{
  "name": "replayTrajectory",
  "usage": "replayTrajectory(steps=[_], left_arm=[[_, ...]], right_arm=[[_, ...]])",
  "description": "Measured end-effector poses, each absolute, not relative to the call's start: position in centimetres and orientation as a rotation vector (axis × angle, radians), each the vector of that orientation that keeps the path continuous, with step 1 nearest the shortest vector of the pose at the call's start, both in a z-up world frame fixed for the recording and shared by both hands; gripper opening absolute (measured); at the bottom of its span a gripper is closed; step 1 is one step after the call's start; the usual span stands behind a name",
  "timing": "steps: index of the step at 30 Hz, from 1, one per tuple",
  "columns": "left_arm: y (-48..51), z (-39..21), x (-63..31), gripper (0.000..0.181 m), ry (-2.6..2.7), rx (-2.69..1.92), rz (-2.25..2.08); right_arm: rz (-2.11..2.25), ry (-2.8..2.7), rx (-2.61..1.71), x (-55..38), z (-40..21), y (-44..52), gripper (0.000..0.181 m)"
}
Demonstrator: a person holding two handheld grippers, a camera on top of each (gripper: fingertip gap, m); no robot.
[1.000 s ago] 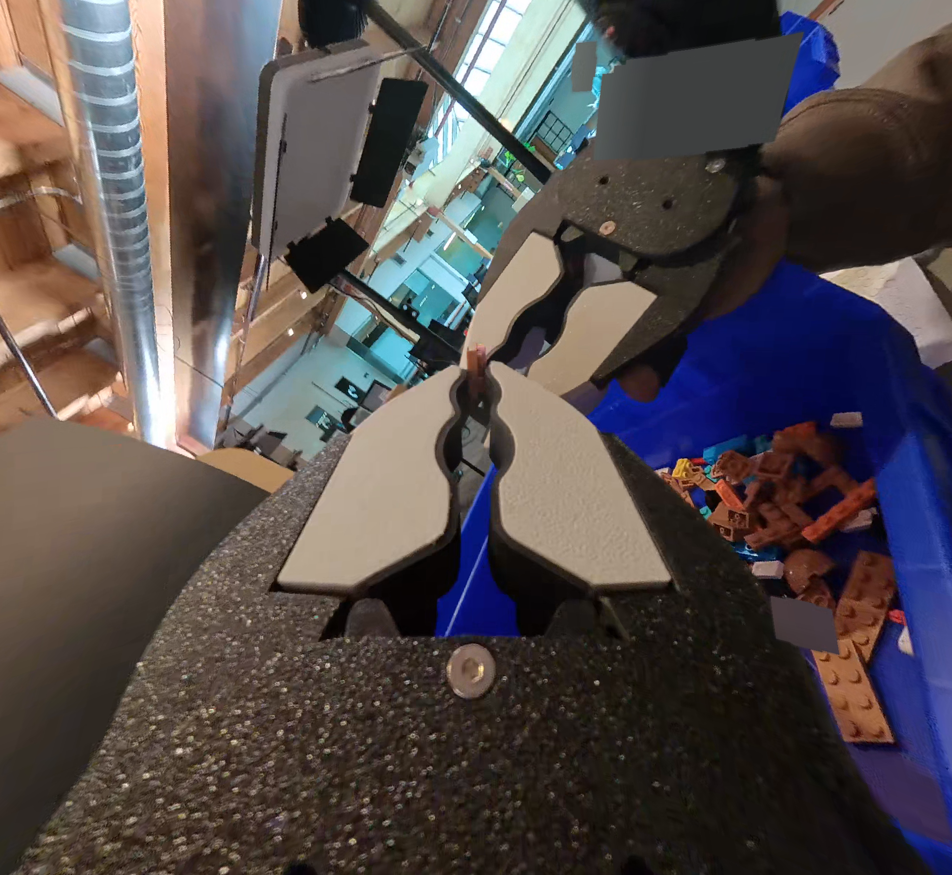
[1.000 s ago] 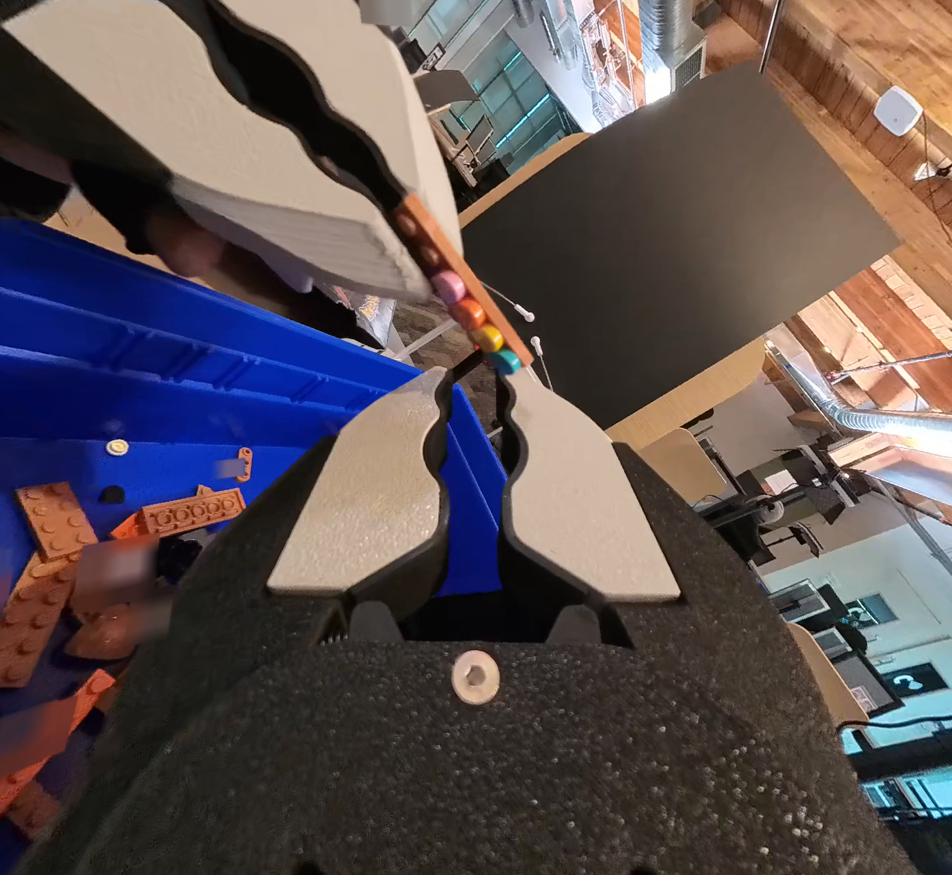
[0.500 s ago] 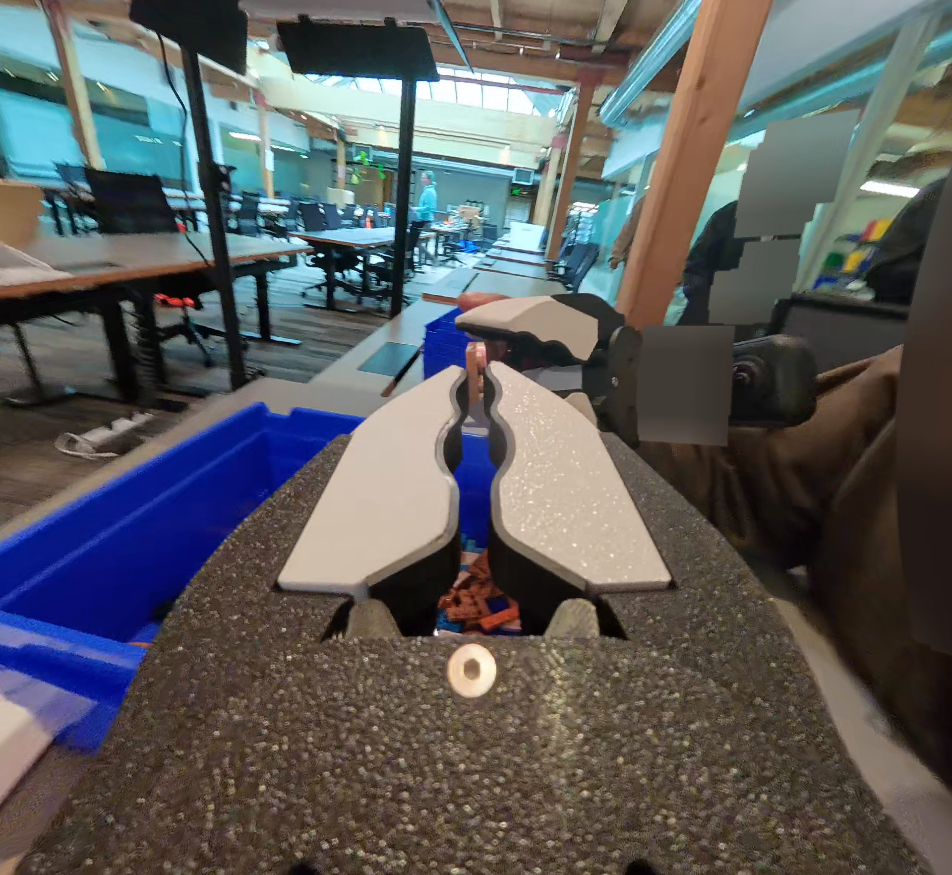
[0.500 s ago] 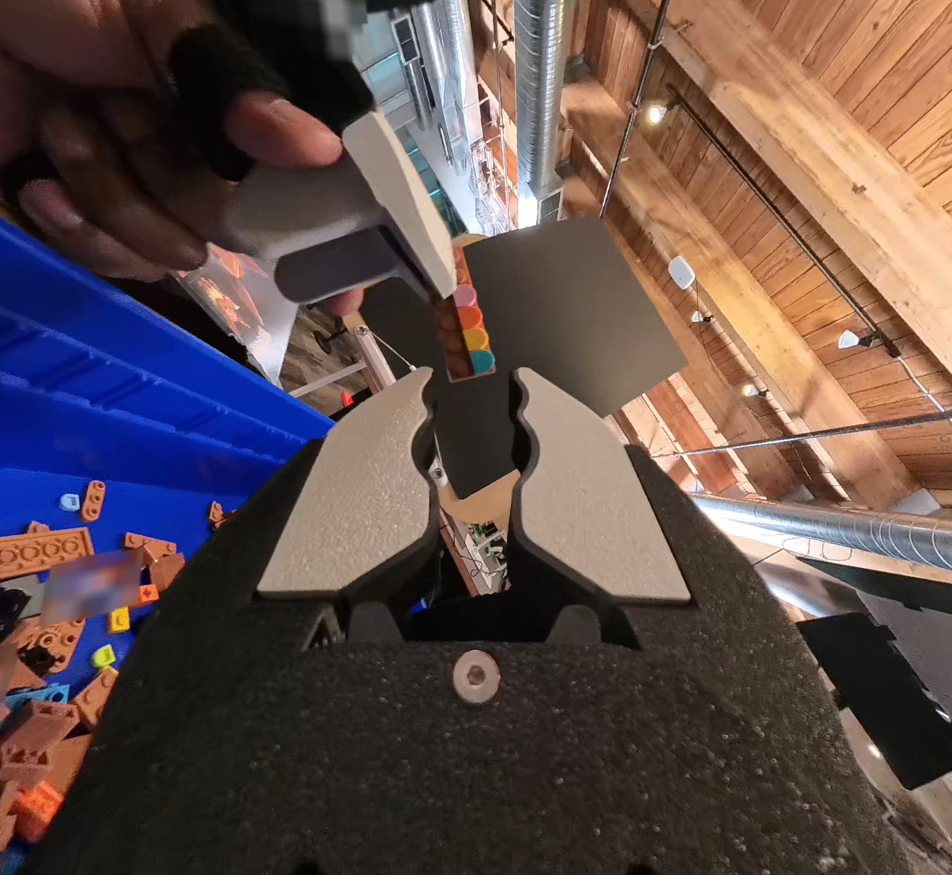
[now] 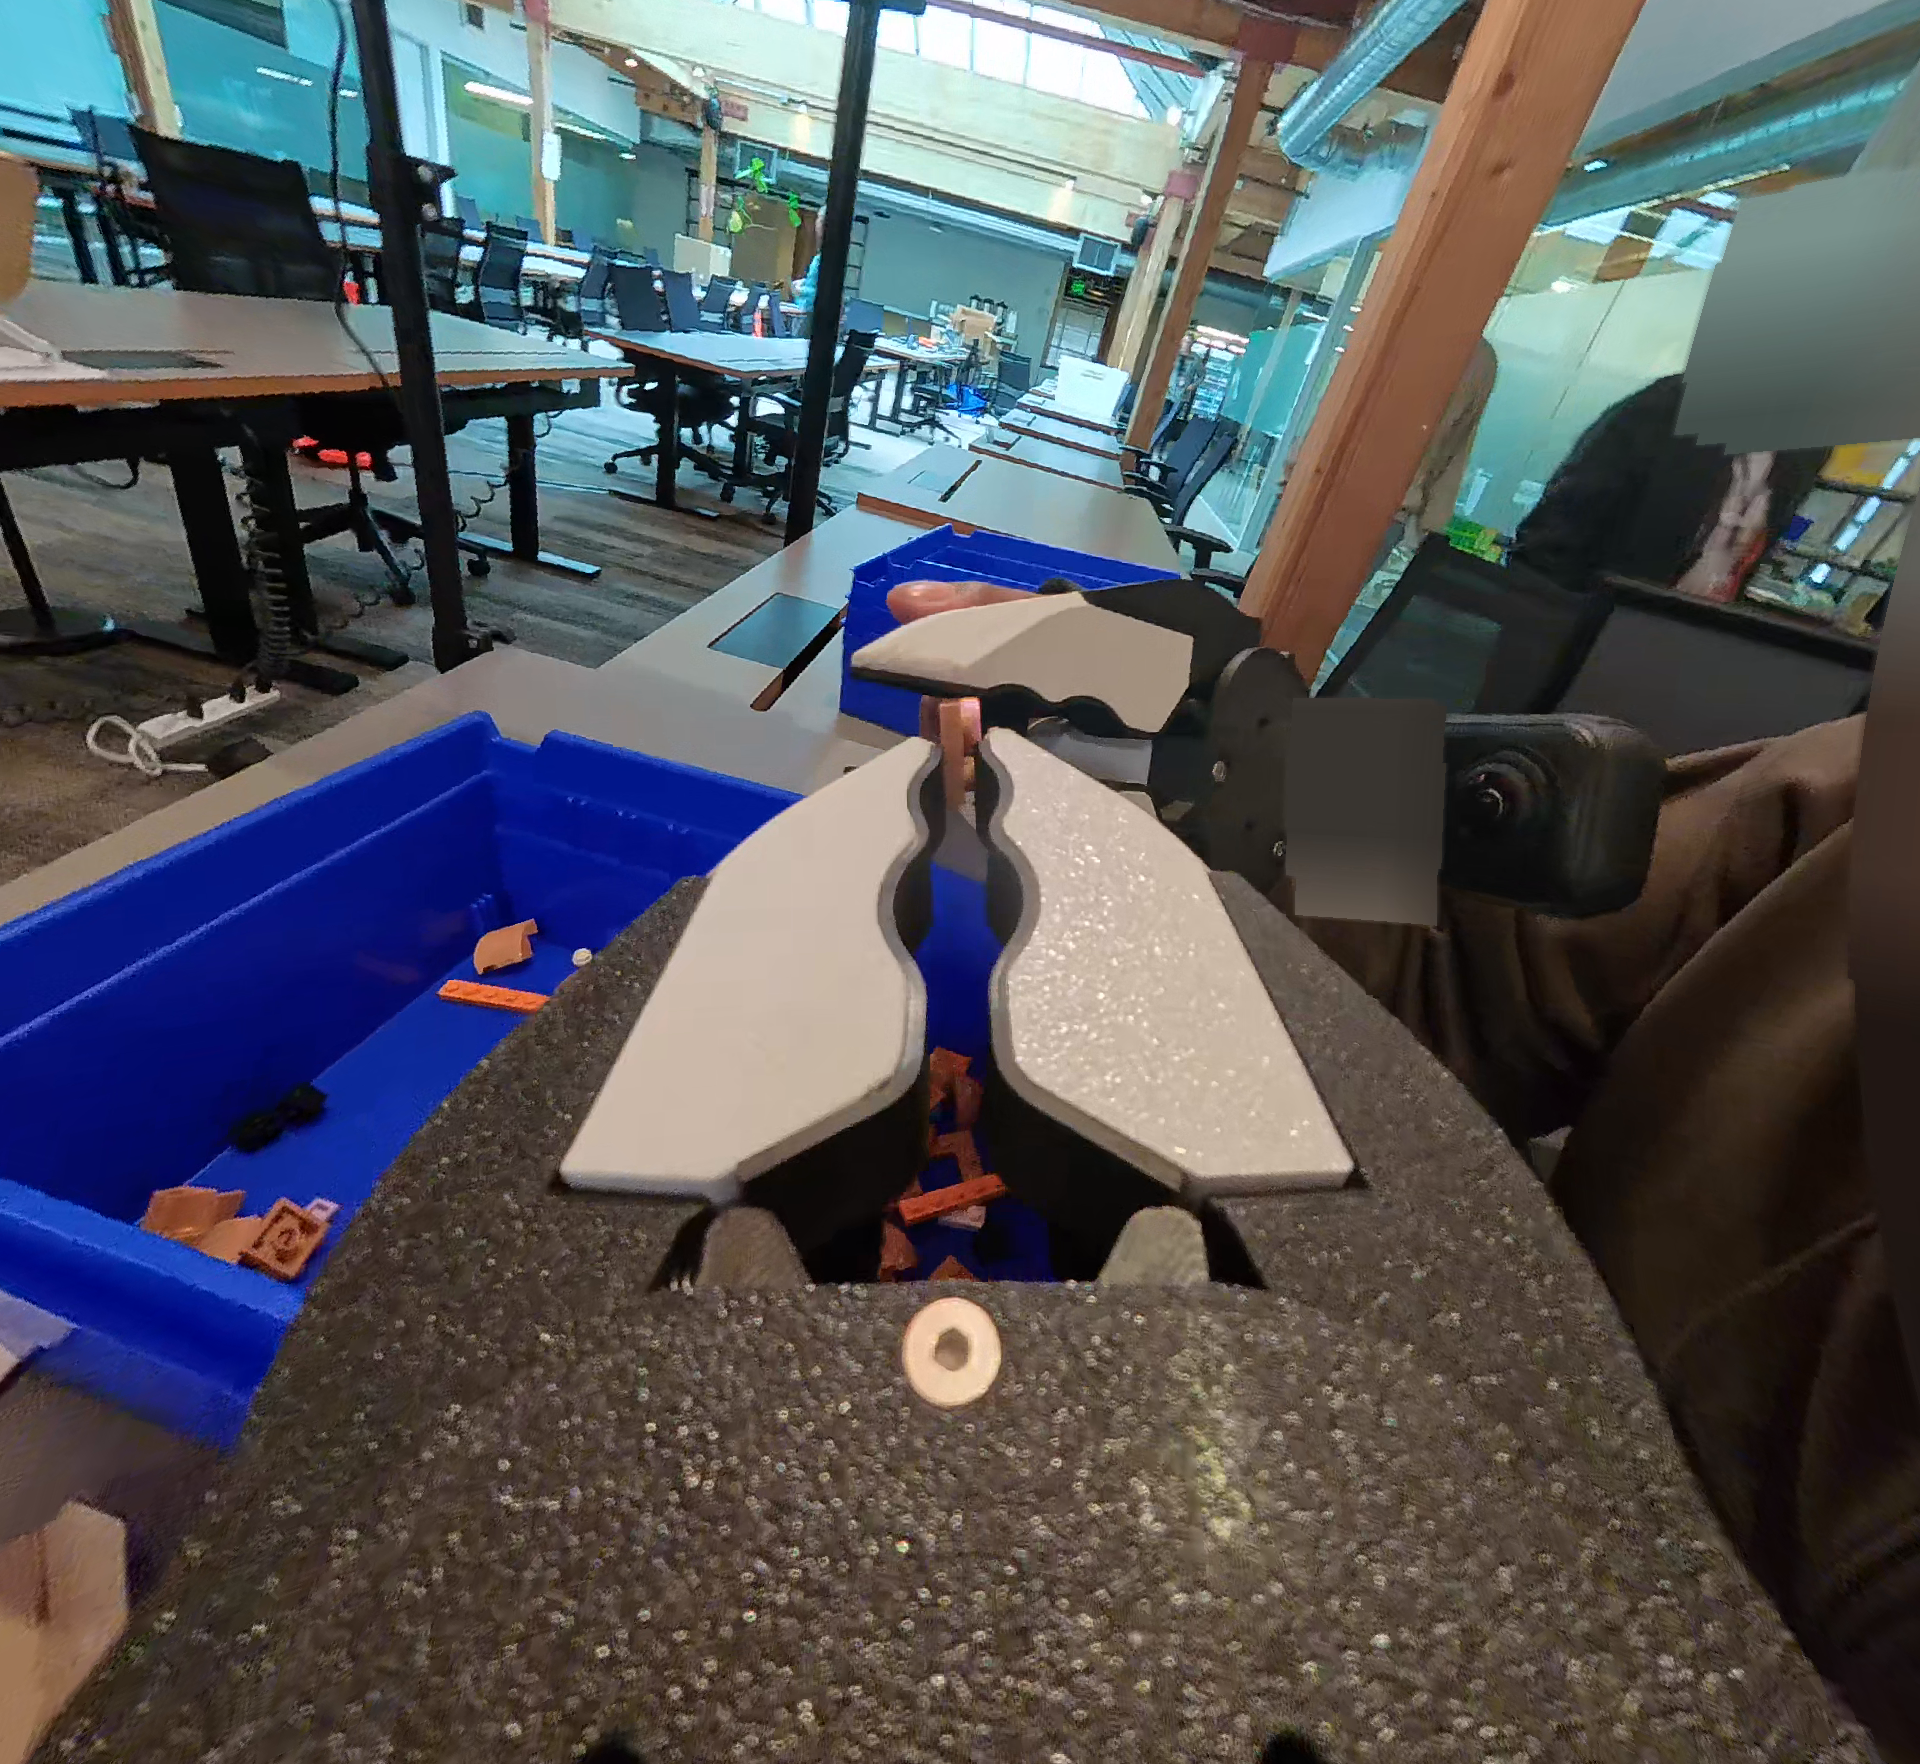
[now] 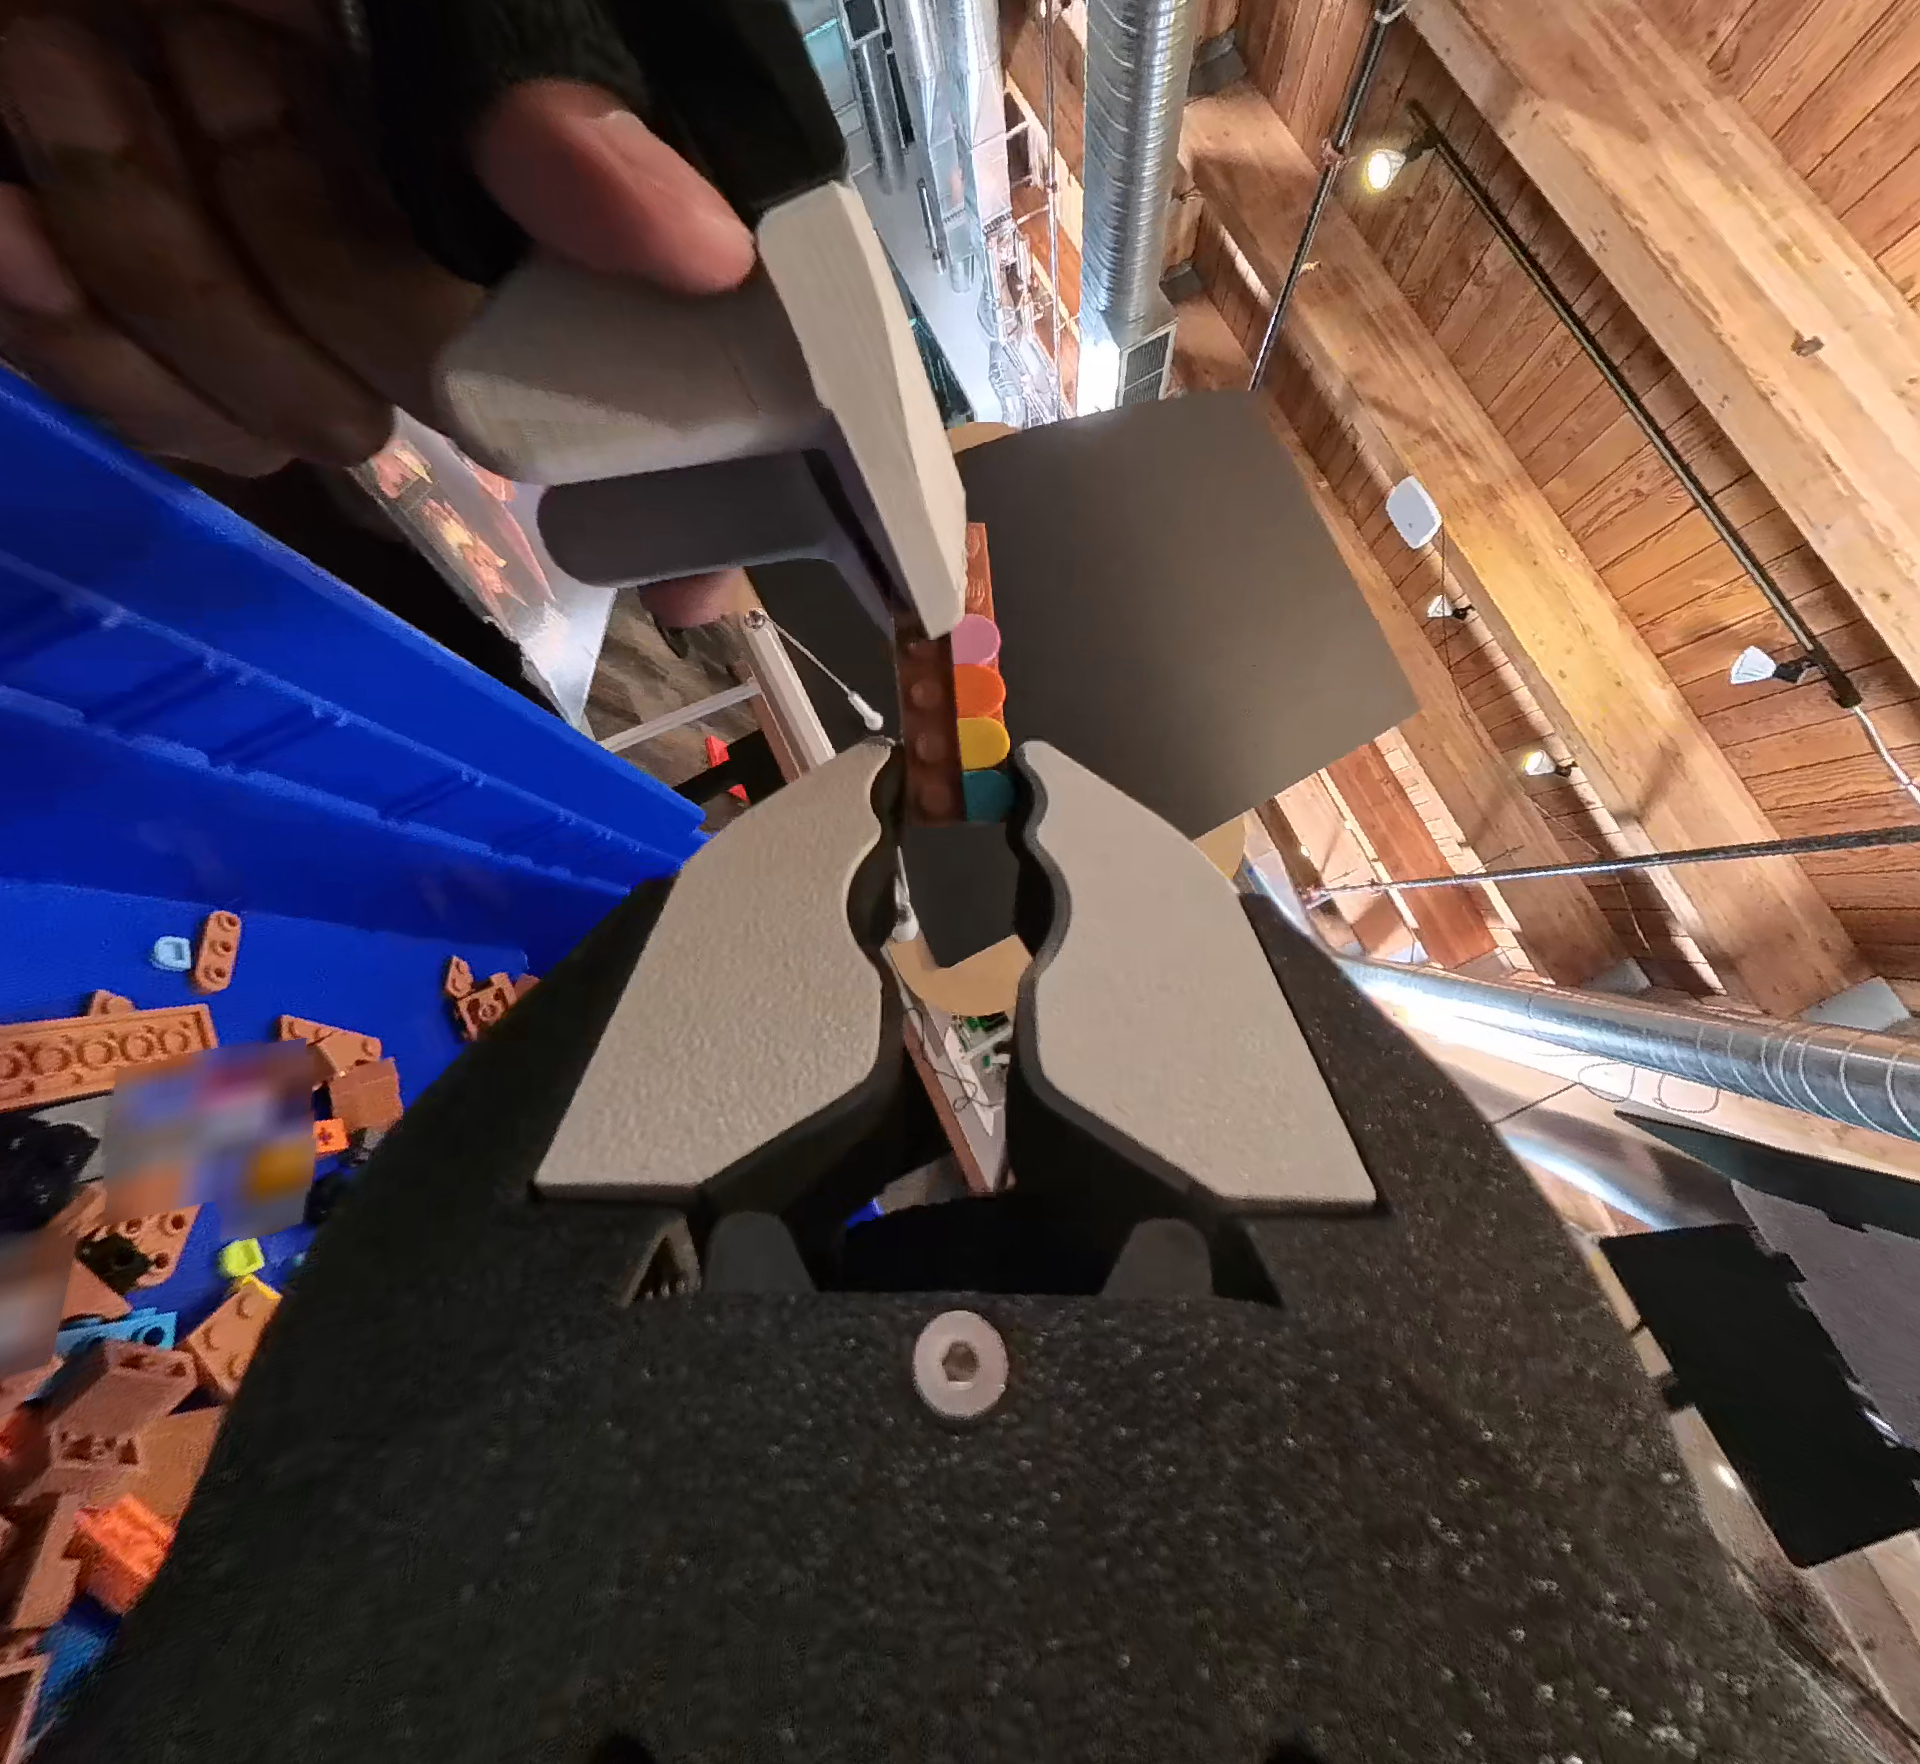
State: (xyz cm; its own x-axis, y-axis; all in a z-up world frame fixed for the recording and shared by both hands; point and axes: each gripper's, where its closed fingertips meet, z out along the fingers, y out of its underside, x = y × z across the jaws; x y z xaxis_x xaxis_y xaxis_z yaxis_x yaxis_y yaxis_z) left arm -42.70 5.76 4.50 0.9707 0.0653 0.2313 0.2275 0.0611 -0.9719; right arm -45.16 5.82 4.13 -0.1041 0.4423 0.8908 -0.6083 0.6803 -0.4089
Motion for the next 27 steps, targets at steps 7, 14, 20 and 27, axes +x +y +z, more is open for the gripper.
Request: replayTrajectory(steps=[7,14,20,27], left_arm=[[6.02,4.29,-43.1,0.005,-0.367,-1.523,-0.08],[5.94,3.94,-43.36,0.005,-0.436,-1.515,-0.138],[5.9,3.78,-43.49,0.006,-0.475,-1.499,-0.189],[5.8,3.95,-43.43,0.005,-0.497,-1.459,-0.278]], right_arm=[[0.693,-1.383,0.162,-45.76,4.01,6.33,0.017],[0.518,-1.337,0.187,-46.07,3.95,6.48,0.017],[0.375,-1.284,0.214,-46.19,4.07,6.61,0.017],[0.311,-1.228,0.224,-46.03,4.55,6.7,0.015]])
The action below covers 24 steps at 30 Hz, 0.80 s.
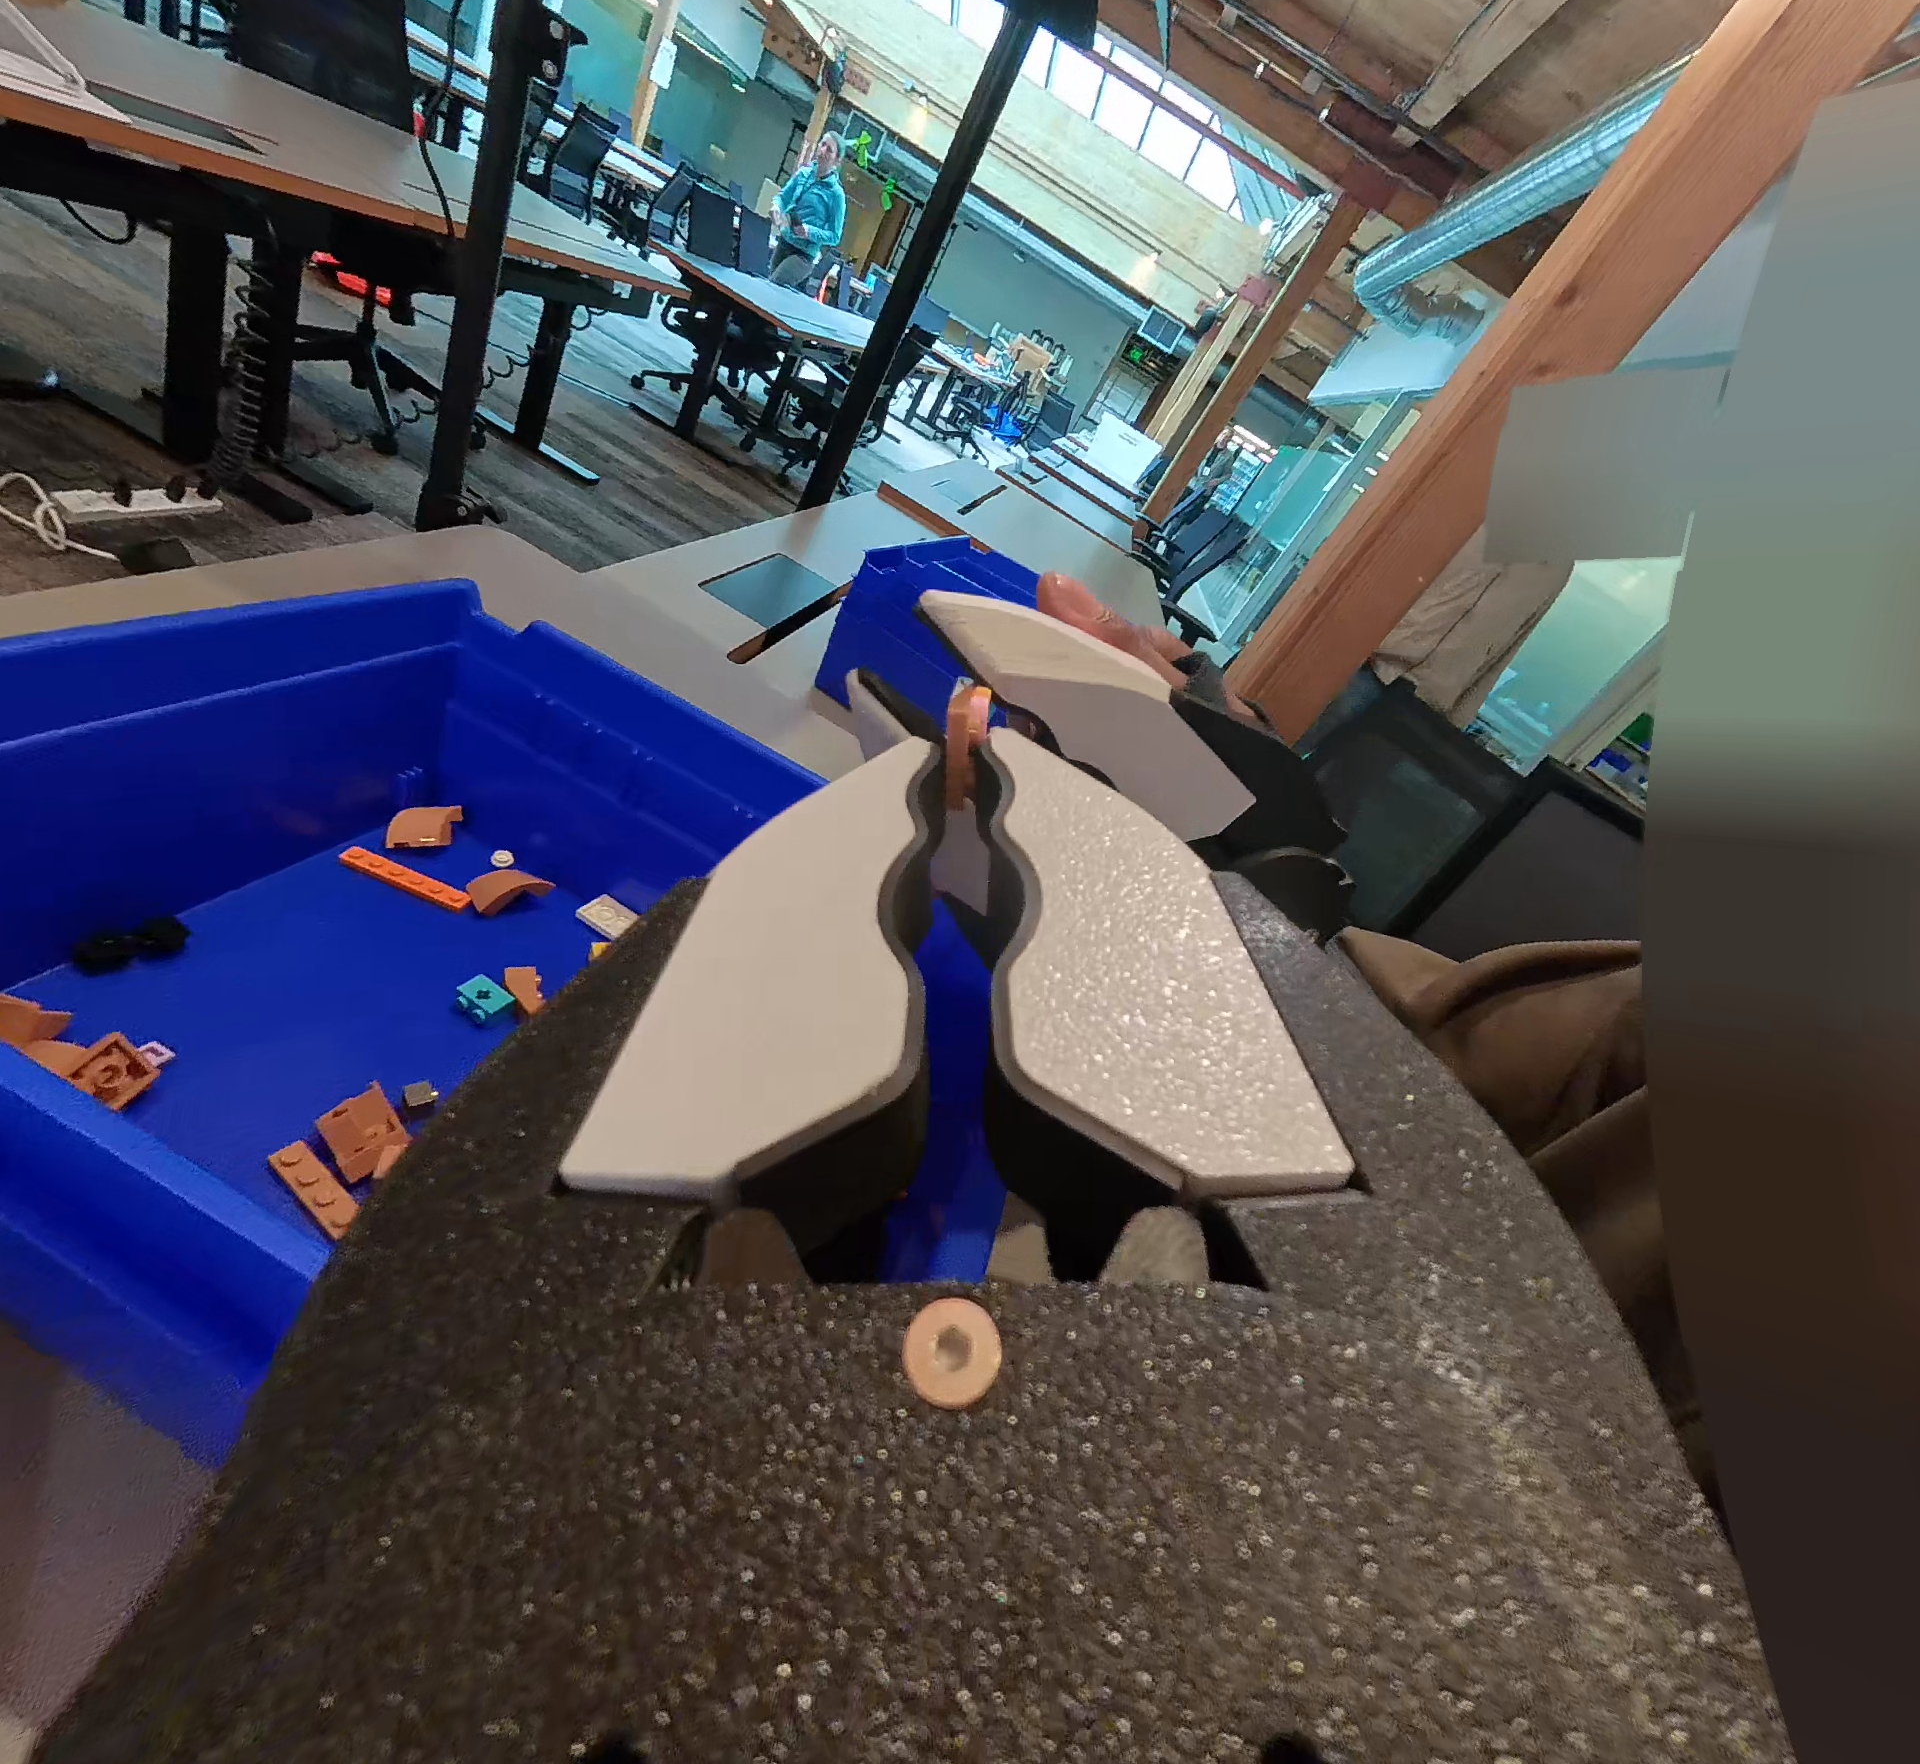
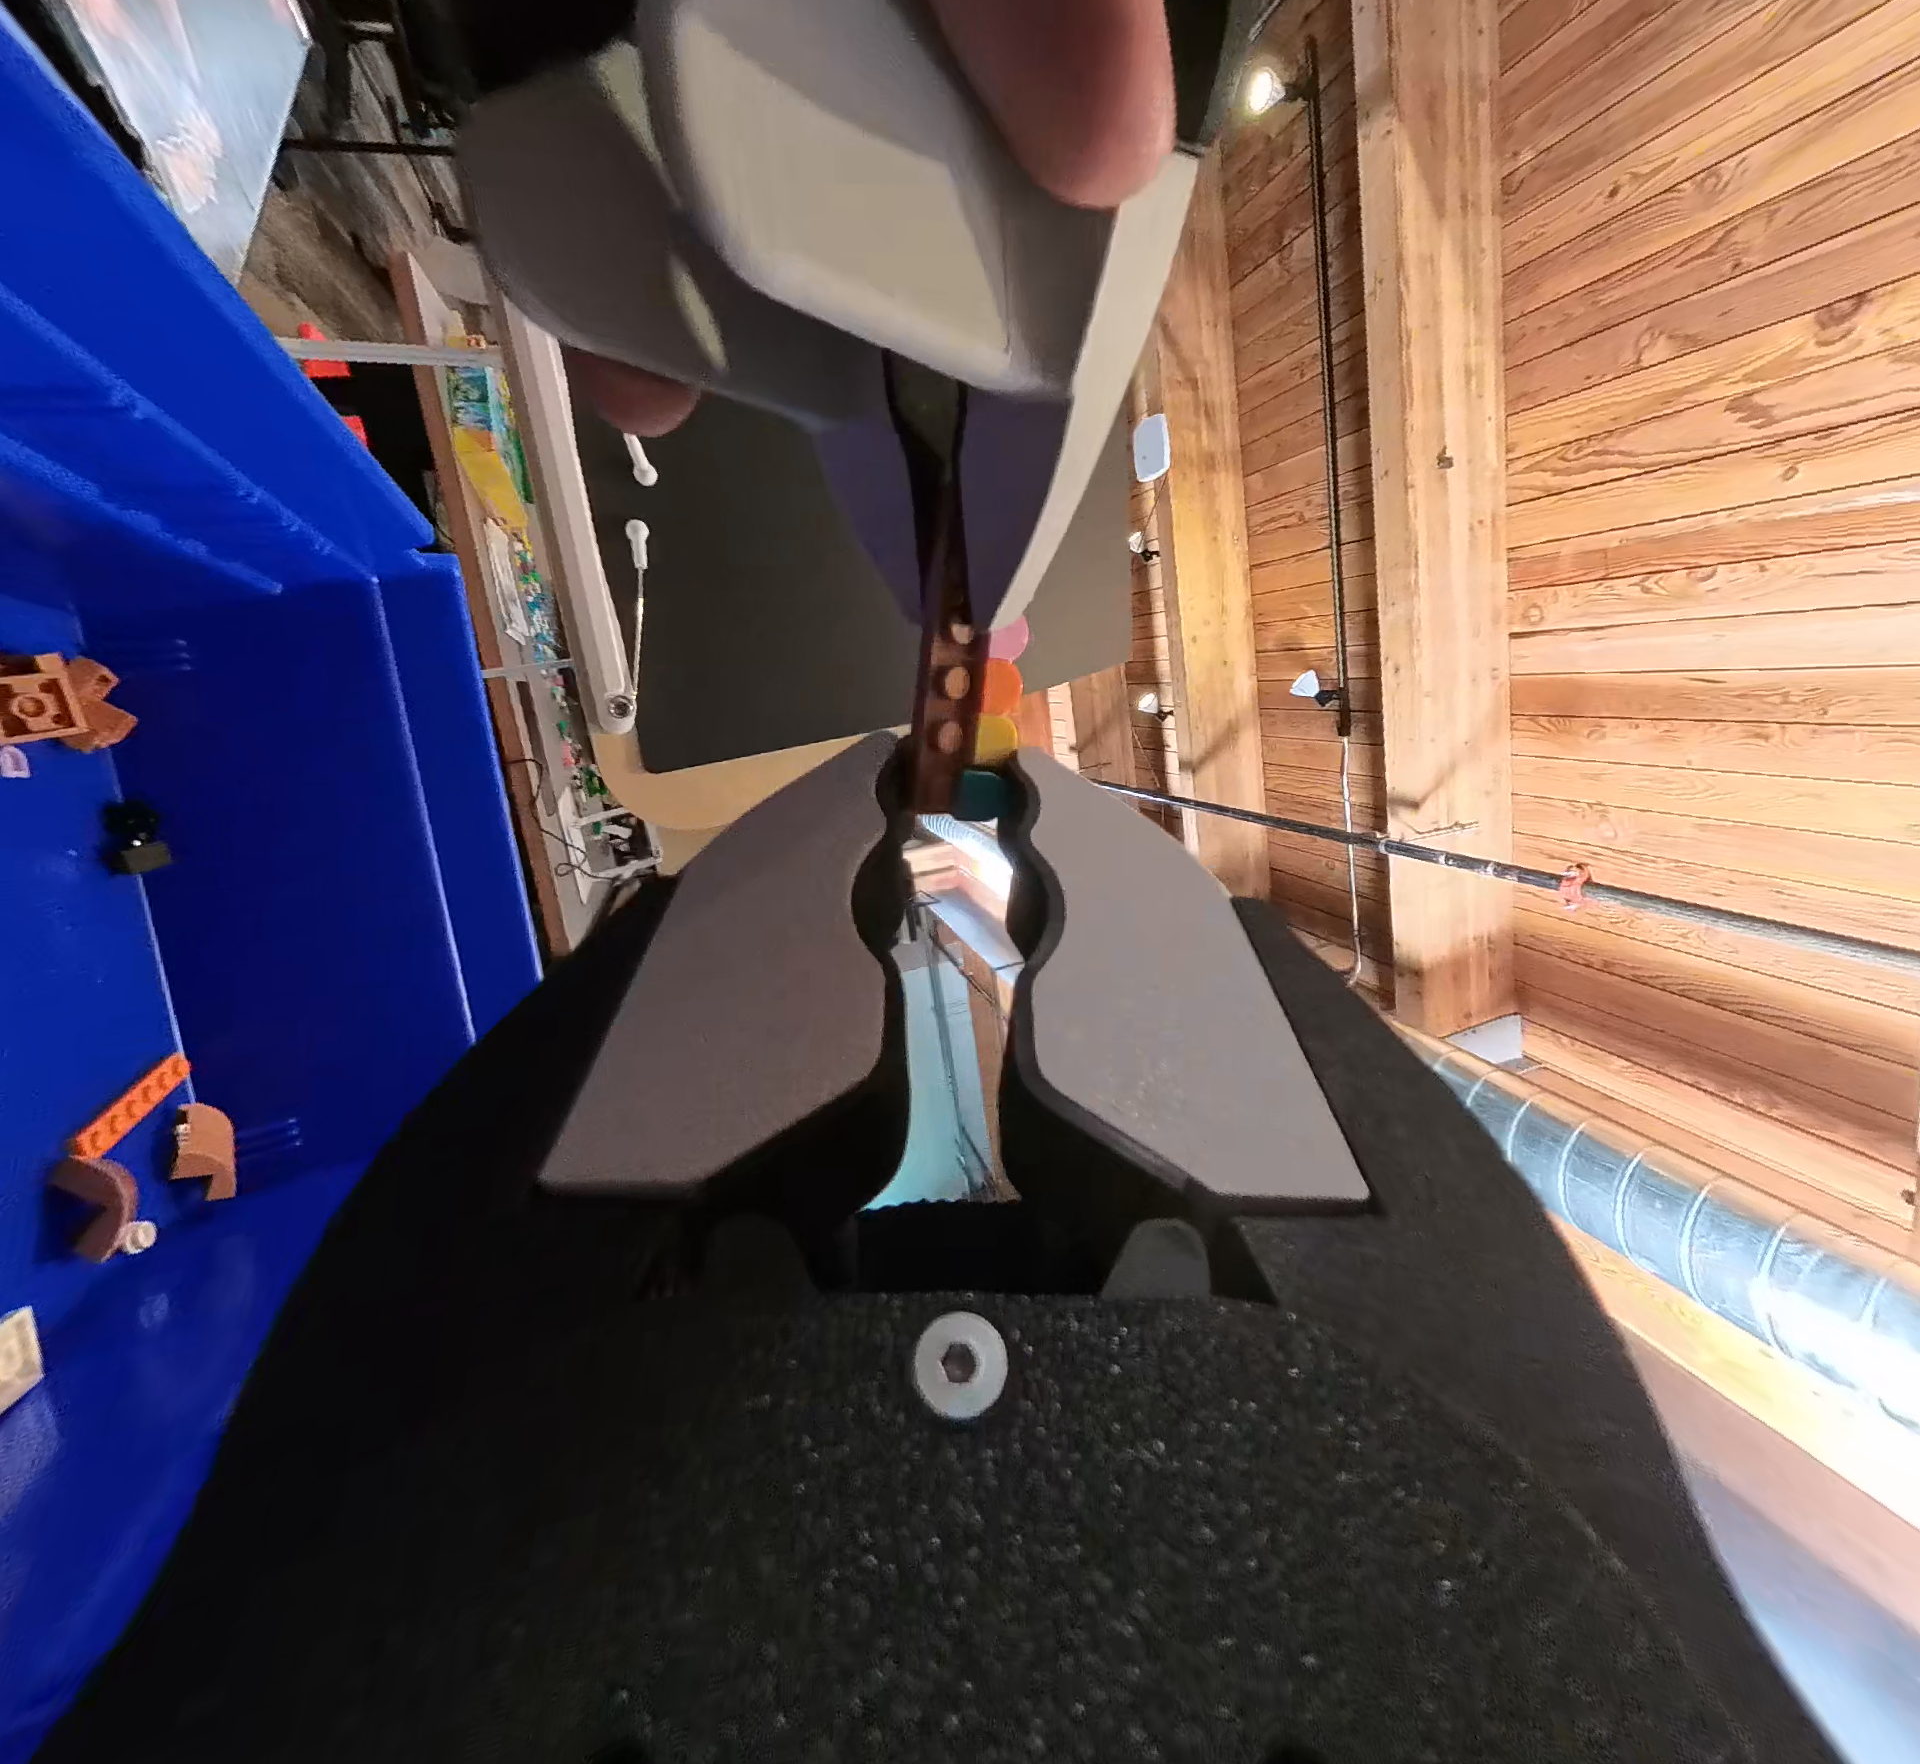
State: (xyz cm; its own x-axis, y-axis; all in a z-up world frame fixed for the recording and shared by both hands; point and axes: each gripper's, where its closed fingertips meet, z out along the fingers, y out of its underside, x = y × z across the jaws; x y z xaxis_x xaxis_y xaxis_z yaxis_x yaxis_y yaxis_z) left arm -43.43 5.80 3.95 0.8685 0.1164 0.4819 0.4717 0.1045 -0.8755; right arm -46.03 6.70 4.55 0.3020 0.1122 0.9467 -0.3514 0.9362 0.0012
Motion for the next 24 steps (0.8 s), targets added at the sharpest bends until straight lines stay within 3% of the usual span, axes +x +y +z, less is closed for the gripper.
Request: replayTrajectory(steps=[24], left_arm=[[6.2,3.1,-43.9,0.005,-0.328,-1.657,0.161]], right_arm=[[0.596,-1.428,0.107,-46.8,3.1,6.7,0.026]])
